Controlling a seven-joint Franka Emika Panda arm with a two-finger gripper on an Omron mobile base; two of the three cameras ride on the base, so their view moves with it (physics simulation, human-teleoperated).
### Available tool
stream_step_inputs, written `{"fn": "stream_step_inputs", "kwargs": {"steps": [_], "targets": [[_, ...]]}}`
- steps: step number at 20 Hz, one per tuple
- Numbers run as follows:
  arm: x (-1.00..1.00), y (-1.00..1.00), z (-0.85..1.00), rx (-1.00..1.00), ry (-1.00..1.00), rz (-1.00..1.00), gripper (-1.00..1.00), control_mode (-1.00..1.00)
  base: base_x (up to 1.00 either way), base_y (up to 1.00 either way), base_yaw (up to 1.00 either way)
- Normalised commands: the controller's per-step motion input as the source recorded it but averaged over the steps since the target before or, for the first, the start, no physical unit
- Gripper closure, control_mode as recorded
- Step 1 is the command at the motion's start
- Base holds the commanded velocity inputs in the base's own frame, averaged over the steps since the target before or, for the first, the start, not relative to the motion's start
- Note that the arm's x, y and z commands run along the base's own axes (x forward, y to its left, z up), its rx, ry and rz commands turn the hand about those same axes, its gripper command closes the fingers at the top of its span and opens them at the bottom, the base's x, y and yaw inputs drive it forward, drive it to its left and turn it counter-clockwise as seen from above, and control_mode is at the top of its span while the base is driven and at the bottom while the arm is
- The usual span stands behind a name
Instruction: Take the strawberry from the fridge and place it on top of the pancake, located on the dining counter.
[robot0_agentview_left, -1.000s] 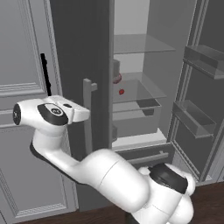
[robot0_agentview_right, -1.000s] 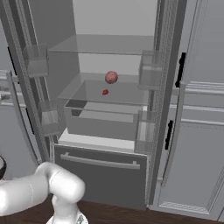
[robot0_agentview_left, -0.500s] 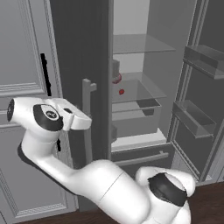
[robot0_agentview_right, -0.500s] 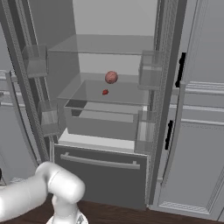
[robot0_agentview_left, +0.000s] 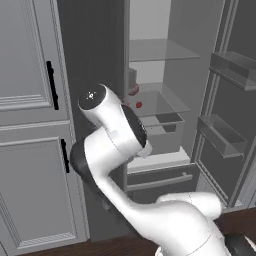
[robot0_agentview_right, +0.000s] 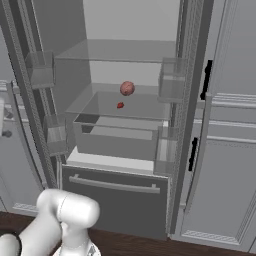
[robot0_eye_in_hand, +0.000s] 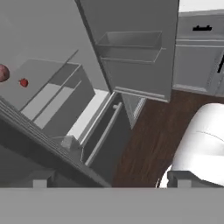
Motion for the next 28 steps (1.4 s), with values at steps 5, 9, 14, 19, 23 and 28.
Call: {"fn": "stream_step_inputs", "kwargs": {"steps": [5,9,14,19,23,28], "targets": [[-0.26,-0.96,0.09,0.73,0.00,0.11,-1.00,-1.00,0.00,0.00,0.00],[0.52,-1.00,0.05,0.90,0.01,0.05,-1.00,-1.00,0.00,0.00,0.00],[0.66,-0.40,-0.09,0.93,0.14,0.04,-1.00,-1.00,0.00,0.00,0.00],[0.86,0.31,-0.27,0.55,0.25,0.11,-1.00,-1.00,0.00,0.00,0.00],[0.99,0.55,-0.22,0.15,0.07,0.30,-1.00,-1.00,0.00,0.00,0.00],[0.86,0.25,-0.29,0.38,0.27,0.43,-1.00,-1.00,0.00,0.00,0.00]]}}
